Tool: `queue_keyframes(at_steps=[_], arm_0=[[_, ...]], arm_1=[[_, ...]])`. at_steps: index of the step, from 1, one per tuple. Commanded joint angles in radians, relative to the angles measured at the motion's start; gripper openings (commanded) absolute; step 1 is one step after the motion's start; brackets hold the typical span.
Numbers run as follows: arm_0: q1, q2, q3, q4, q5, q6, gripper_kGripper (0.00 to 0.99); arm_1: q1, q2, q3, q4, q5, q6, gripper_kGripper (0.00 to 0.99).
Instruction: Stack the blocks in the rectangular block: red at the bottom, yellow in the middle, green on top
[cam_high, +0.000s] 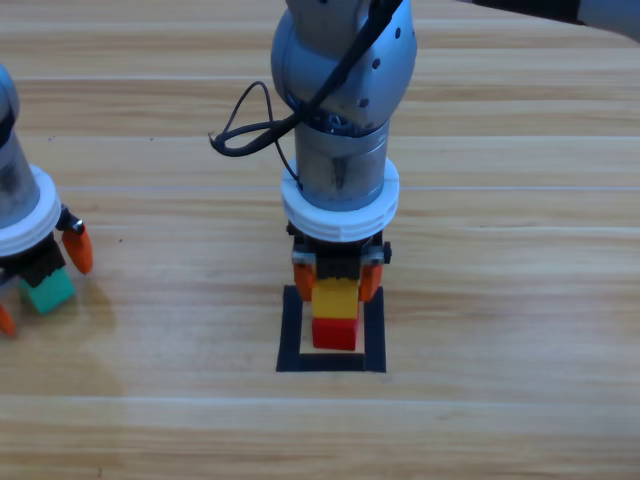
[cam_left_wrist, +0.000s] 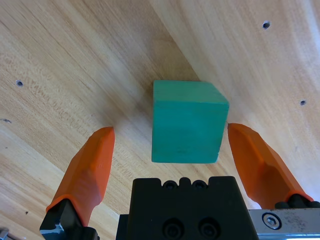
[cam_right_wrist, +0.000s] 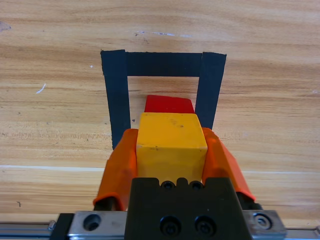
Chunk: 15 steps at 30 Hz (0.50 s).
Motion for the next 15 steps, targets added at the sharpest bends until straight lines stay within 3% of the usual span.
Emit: queue_keyframes(at_steps=[1,5,10,15], arm_0=[[-0.005,0.042,-0.006,-0.009,-0.023,0.0,0.963],[-0.003,0.043,-0.009,-0.009,-0.026,-0.003,0.963],[0.005,0.054,-0.017,-0.015,-0.022,0.004,0.959],[0.028,0.059,-0.014,-0.031,-0.023,0.024,0.942]], arm_1=[[0.026,0.072,-0.027,0.014,-0.001,-0.043,0.99],[0.026,0.043,-0.068,0.014,-0.038,-0.134,0.99],[0.038,-0.053,-0.07,0.008,-0.168,-0.209,0.99],[0.038,-0.139,-0.077,0.004,-0.182,-0.359,0.99]])
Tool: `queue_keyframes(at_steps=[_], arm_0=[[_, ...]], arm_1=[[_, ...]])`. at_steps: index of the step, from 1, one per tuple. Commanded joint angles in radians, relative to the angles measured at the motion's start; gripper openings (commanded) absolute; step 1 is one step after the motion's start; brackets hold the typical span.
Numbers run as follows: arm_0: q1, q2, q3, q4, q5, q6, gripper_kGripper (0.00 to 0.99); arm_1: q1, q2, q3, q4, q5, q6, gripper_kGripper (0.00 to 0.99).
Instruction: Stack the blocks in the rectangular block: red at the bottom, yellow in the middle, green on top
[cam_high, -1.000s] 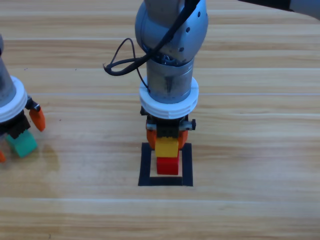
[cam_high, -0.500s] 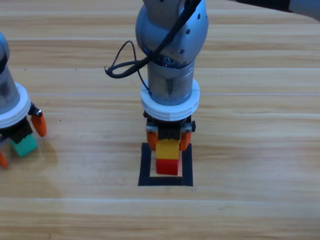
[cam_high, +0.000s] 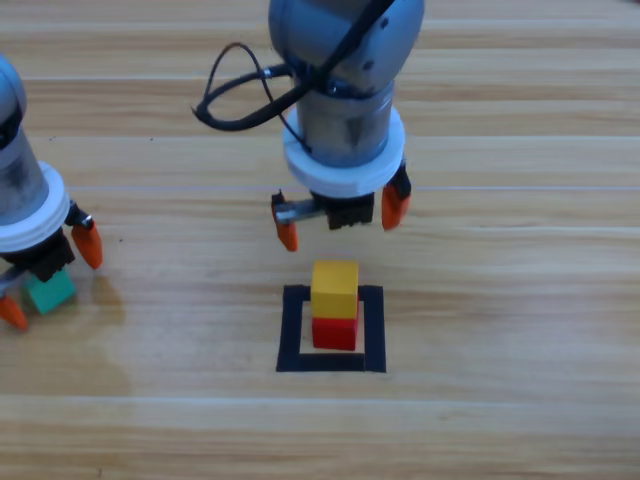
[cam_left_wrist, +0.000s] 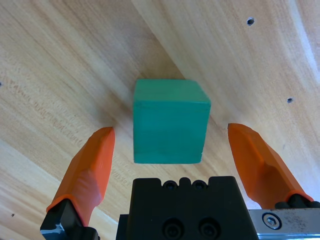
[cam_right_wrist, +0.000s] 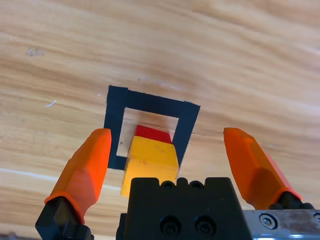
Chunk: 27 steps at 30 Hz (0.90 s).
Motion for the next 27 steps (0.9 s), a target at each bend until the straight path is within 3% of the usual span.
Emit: queue_keyframes(at_steps=[1,7,10,12,15,16,18,22,24,27], arm_0=[[0.032,0.044,0.006,-0.019,-0.006,0.027,0.934],[0.063,0.044,0.016,-0.036,-0.006,0.058,0.904],[0.07,0.044,0.016,-0.039,-0.008,0.069,0.894],[0.076,0.044,0.022,-0.045,-0.008,0.075,0.856],[0.09,0.036,0.071,-0.091,-0.016,0.083,0.727],[0.092,0.035,0.085,-0.104,-0.019,0.087,0.678],[0.092,0.042,0.085,-0.108,-0.02,0.104,0.572],[0.09,0.061,0.034,-0.098,-0.03,0.179,0.463],[0.087,0.076,-0.04,-0.019,-0.026,0.216,0.351],[0.081,0.056,-0.084,0.016,-0.033,0.32,0.19]], arm_1=[[0.033,-0.128,-0.003,0.003,-0.032,-0.113,0.989],[0.013,-0.257,0.087,0.0,-0.048,-0.226,0.99],[-0.012,-0.369,0.265,-0.092,-0.053,-0.285,0.989],[-0.038,-0.542,0.572,-0.316,-0.007,-0.358,0.989],[-0.134,-0.876,1.147,-0.841,0.194,-0.489,0.982],[-0.159,-0.958,1.271,-0.934,0.228,-0.528,0.977],[-0.162,-1.017,1.342,-0.948,0.228,-0.593,0.977],[-0.162,-1.08,1.44,-0.977,0.249,-0.737,0.979],[-0.164,-1.11,1.446,-0.959,0.251,-0.8,0.979],[-0.165,-1.157,1.457,-0.928,0.344,-0.858,0.979]])
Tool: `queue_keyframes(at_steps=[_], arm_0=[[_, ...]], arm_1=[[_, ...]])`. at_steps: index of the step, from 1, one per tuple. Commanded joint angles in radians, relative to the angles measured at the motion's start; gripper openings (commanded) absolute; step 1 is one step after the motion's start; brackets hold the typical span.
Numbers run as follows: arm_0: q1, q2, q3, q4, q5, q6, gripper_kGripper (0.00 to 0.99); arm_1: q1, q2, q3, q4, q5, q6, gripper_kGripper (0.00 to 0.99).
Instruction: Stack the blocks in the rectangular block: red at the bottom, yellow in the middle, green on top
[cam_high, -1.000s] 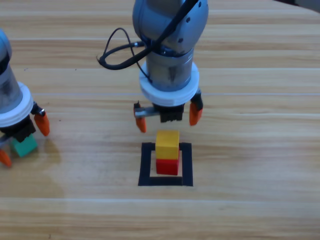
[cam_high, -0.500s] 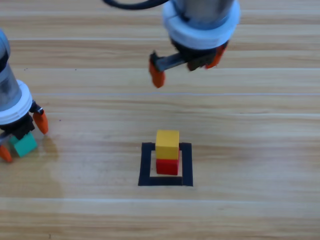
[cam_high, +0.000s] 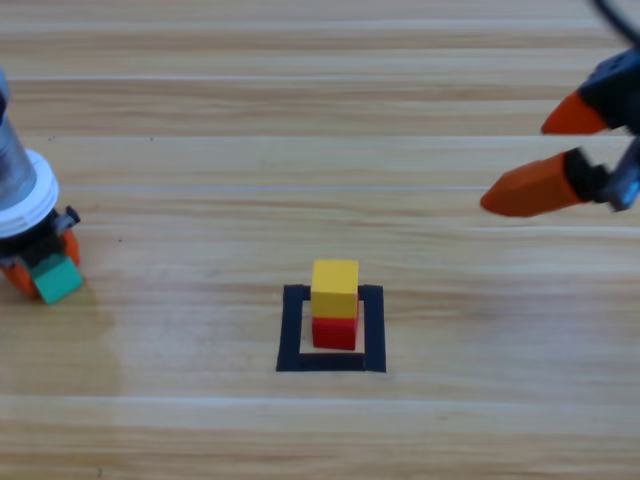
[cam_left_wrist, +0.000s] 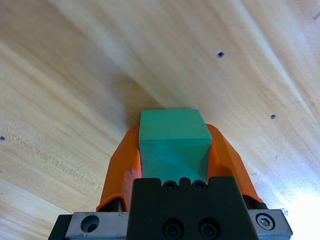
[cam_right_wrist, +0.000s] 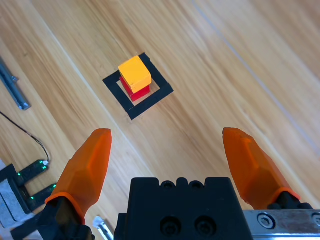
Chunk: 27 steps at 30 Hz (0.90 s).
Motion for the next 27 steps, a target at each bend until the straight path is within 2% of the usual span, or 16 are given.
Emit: queue_keyframes(at_steps=[1,2,3,10,14,21,27], arm_0=[[0.01,0.045,-0.11,0.102,-0.021,0.173,0.101],[0.01,0.047,-0.138,0.112,-0.038,0.248,0.037],[0.01,0.062,-0.181,0.138,-0.069,0.324,0.028],[-0.077,0.202,-0.558,0.378,-0.122,0.686,0.0],[-0.145,0.275,-0.764,0.537,-0.135,0.818,0.0],[-0.26,0.291,-0.9,0.661,-0.124,0.889,0.0],[-0.317,0.32,-0.971,0.73,-0.127,0.857,0.0]], arm_1=[[-0.035,-0.102,0.053,0.036,0.147,-0.097,0.979],[-0.035,-0.105,0.058,0.036,0.159,-0.108,0.979],[-0.036,-0.101,0.058,0.036,0.167,-0.114,0.979],[-0.035,-0.038,0.053,0.048,0.205,-0.155,0.979],[-0.036,-0.033,0.056,0.048,0.205,-0.162,0.979],[-0.035,-0.024,0.056,0.048,0.22,-0.163,0.979],[-0.035,-0.024,0.058,0.052,0.22,-0.168,0.979]])
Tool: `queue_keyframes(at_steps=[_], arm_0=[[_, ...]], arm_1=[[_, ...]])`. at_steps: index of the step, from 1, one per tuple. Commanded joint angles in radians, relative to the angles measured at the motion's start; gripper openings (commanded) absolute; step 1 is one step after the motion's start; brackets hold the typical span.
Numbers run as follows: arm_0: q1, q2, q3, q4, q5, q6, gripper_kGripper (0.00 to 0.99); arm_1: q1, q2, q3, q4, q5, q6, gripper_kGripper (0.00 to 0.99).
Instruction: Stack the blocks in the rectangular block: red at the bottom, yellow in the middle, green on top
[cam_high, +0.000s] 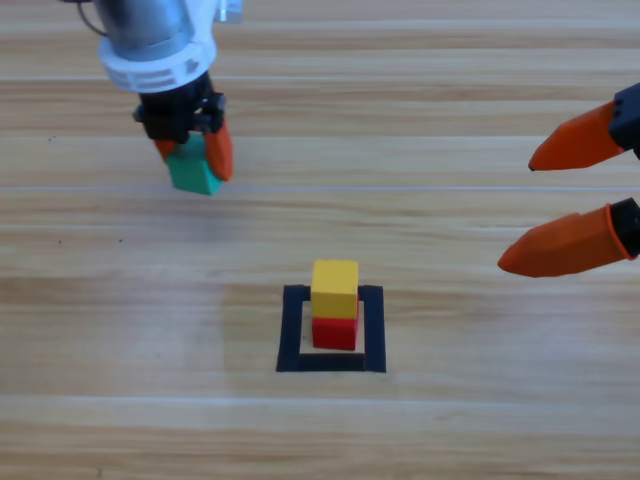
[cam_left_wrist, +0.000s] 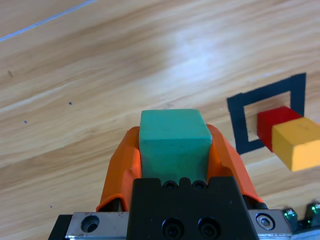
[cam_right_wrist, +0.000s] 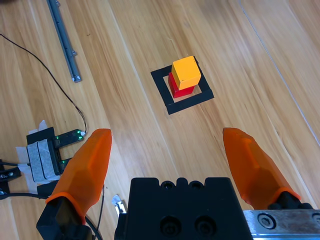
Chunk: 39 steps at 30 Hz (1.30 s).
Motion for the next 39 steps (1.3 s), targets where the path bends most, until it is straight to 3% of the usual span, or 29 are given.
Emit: queue_keyframes(at_steps=[1,11,21,39], arm_0=[[-0.081,0.074,-0.045,0.054,-0.003,-0.034,0.0],[-0.144,0.058,-0.062,0.115,-0.053,-0.068,0.0],[-0.245,-0.02,-0.086,0.086,0.072,-0.344,0.0],[-0.383,-0.003,-0.119,0.069,0.135,-0.579,0.002]], arm_1=[[-0.023,0.037,0.029,0.017,0.016,-0.021,0.979],[-0.021,0.026,0.037,0.023,0.032,-0.052,0.979],[-0.021,0.033,0.039,0.023,0.041,-0.066,0.979],[-0.021,0.04,0.04,0.025,0.045,-0.086,0.98]])
